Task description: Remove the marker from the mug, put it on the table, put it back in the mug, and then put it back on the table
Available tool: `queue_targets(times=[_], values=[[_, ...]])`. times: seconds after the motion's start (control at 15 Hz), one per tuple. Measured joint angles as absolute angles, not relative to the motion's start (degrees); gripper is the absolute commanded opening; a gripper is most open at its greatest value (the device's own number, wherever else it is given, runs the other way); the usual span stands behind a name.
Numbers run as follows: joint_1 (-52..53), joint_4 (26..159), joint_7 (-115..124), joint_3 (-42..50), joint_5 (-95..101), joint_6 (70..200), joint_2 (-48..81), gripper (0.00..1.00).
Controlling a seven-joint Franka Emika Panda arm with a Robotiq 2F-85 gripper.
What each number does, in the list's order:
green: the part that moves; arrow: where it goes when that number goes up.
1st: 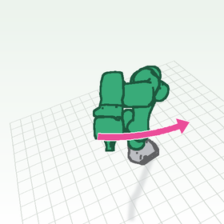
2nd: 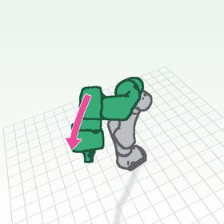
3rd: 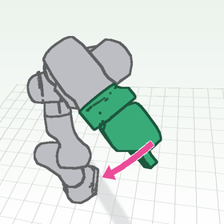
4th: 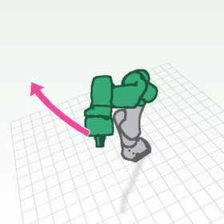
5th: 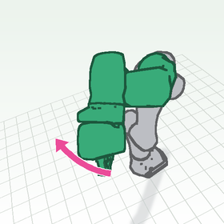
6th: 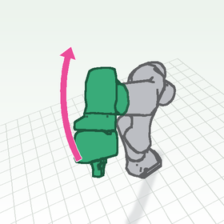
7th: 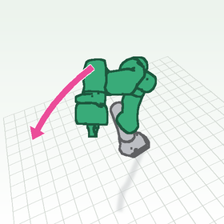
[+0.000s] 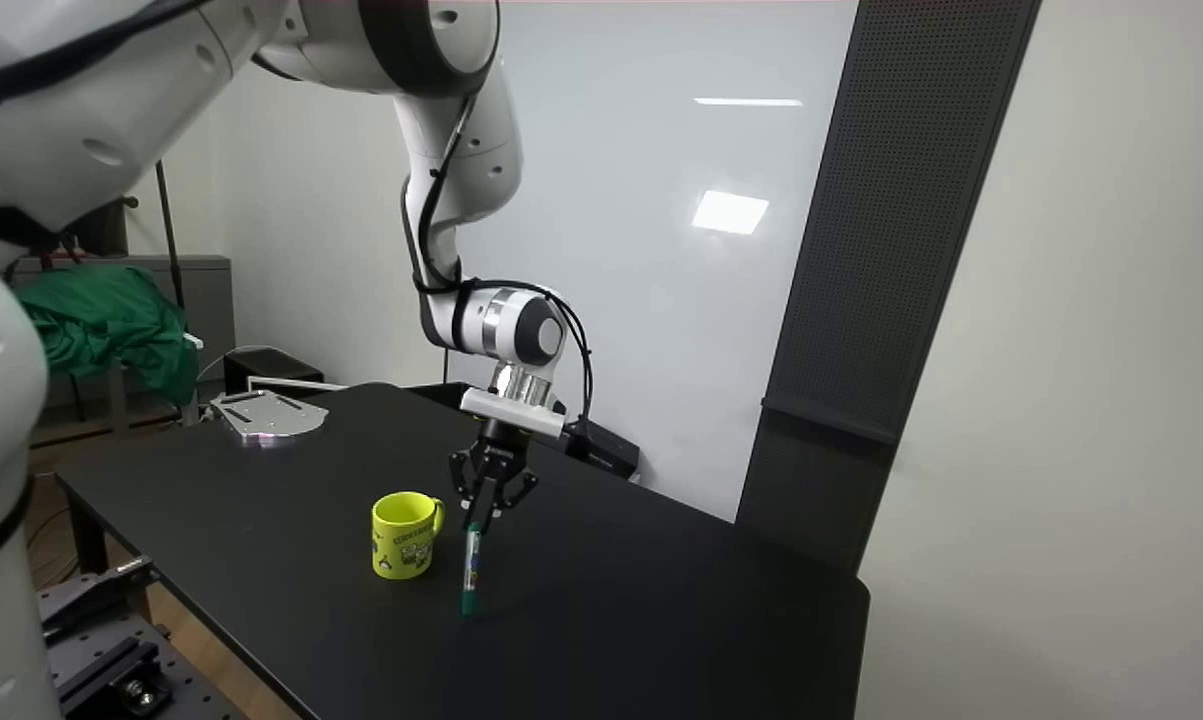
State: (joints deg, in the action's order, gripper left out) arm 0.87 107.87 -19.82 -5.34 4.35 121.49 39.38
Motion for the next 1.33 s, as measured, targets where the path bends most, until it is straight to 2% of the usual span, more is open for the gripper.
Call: queue_targets(times=[0.73,0.8,0.87,1.0,1.33], values=[[0.76,108.18,-15.18,-3.83,3.47,131.31,43.84,0.06],[1.17,108.29,-14.47,-3.64,3.52,132.58,44.04,0.22],[1.64,108.36,-13.87,-3.40,3.53,133.60,44.23,0.48],[2.44,108.48,-13.12,-3.05,3.54,134.92,44.59,0.51],[3.64,109.06,-13.08,-3.21,4.10,135.18,44.57,0.85]])
